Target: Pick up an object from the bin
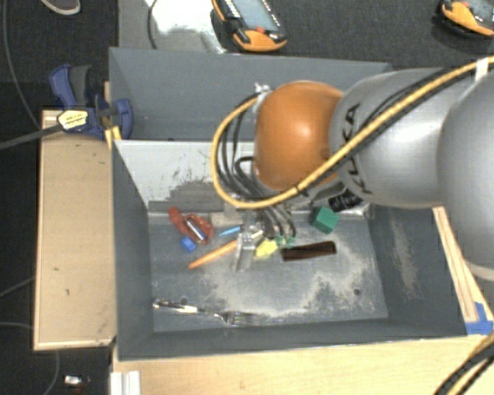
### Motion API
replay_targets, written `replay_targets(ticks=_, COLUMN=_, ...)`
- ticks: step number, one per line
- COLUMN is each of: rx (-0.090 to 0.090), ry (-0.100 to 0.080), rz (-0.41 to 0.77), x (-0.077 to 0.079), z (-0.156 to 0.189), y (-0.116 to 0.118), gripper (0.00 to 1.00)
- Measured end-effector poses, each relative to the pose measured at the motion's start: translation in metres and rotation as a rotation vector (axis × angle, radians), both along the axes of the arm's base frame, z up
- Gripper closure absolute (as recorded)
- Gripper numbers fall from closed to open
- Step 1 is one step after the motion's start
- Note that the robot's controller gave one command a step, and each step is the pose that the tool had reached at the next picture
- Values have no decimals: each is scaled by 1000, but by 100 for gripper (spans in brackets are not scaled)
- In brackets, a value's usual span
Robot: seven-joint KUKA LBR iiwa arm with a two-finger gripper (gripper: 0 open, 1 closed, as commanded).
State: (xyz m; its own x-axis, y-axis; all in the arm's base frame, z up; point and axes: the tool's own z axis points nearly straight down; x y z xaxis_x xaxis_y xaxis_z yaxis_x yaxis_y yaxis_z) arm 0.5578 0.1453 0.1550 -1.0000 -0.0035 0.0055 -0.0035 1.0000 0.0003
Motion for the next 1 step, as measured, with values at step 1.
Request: replay_targets(ticks=1, rx=1, ry=-8, rz=-4, x=2, z=4, y=-1, gripper=0)
